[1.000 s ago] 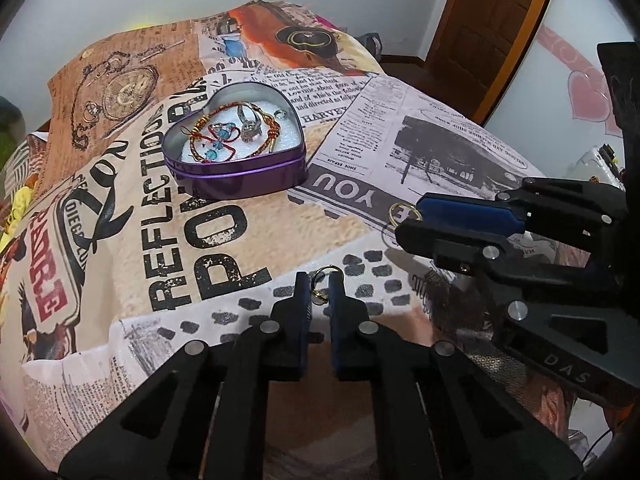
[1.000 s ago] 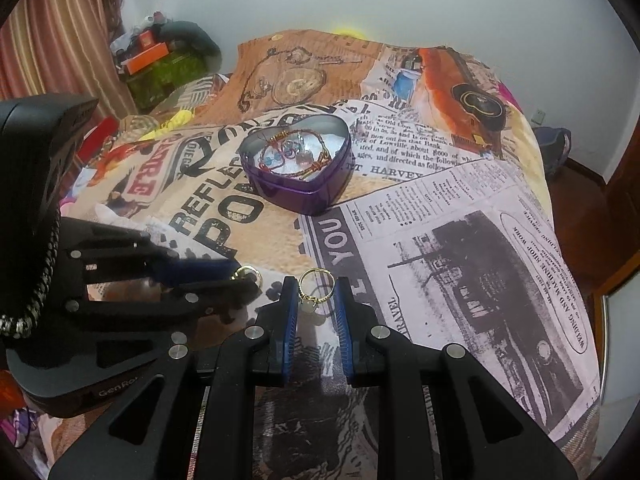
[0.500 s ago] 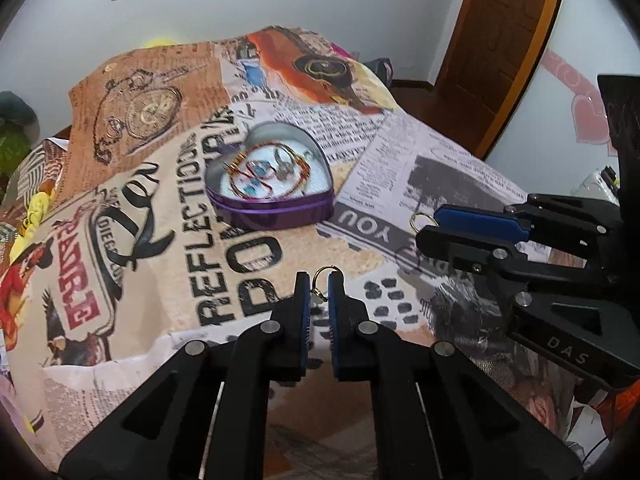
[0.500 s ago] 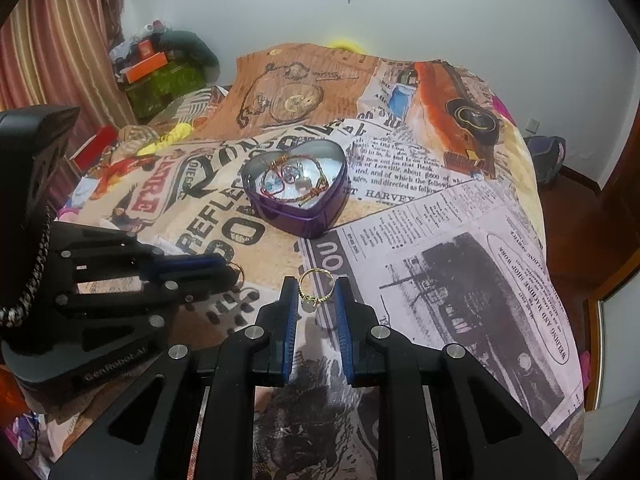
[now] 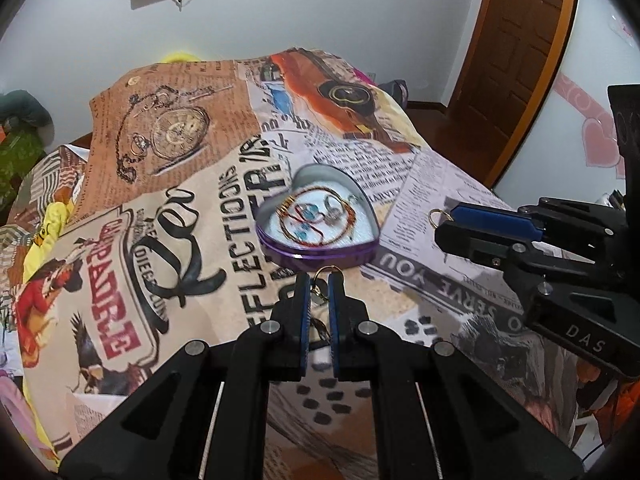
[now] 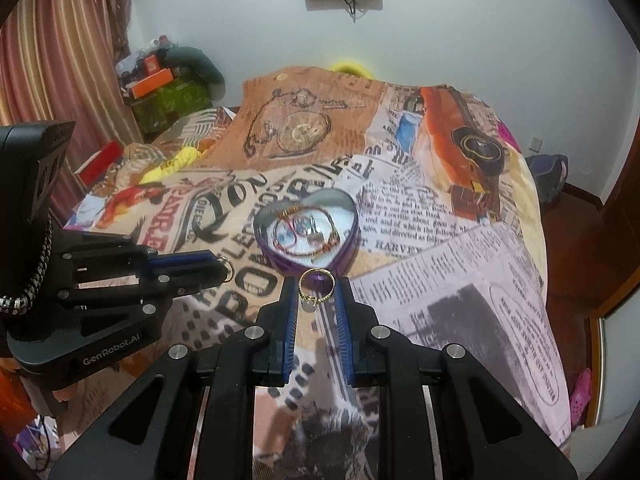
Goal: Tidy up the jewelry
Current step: 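Carry both held gold hoops over the purple heart tin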
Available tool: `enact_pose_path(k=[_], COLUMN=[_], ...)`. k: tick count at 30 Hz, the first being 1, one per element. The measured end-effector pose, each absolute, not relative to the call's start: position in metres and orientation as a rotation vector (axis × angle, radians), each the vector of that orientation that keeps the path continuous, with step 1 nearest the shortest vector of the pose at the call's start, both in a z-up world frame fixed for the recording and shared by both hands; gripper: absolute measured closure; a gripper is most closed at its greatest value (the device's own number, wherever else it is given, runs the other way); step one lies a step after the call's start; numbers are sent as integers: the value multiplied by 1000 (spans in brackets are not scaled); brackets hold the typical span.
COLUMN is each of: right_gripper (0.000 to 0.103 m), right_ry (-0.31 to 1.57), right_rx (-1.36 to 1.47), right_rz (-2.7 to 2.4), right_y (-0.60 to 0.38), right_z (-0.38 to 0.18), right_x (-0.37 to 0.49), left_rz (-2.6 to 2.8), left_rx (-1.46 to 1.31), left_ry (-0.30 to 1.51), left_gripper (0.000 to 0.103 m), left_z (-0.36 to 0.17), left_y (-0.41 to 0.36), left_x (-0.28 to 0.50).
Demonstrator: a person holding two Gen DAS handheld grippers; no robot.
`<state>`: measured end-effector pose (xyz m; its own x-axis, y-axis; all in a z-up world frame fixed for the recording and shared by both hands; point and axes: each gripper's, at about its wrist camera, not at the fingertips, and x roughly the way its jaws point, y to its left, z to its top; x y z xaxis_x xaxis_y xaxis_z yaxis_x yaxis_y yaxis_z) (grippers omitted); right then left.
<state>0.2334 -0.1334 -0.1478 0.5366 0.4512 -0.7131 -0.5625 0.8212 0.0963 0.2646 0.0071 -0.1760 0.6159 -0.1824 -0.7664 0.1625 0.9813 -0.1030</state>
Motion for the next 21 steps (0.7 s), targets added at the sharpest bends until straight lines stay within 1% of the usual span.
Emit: enact_pose_path(k=[11,21], right_gripper=[86,86], right_ry=[773,784], right_rx=[-140,-123], right_rz=[605,599], right_y=[-122,-117], right_z=[-142,-149], right_x=[256,279], left_rz=[-187,-193], left_rx=[-50,-53], left_ry=[844,848], left_gripper=[96,96], left_z=[-168,-177], left_y=[21,21], left_x=[287,306])
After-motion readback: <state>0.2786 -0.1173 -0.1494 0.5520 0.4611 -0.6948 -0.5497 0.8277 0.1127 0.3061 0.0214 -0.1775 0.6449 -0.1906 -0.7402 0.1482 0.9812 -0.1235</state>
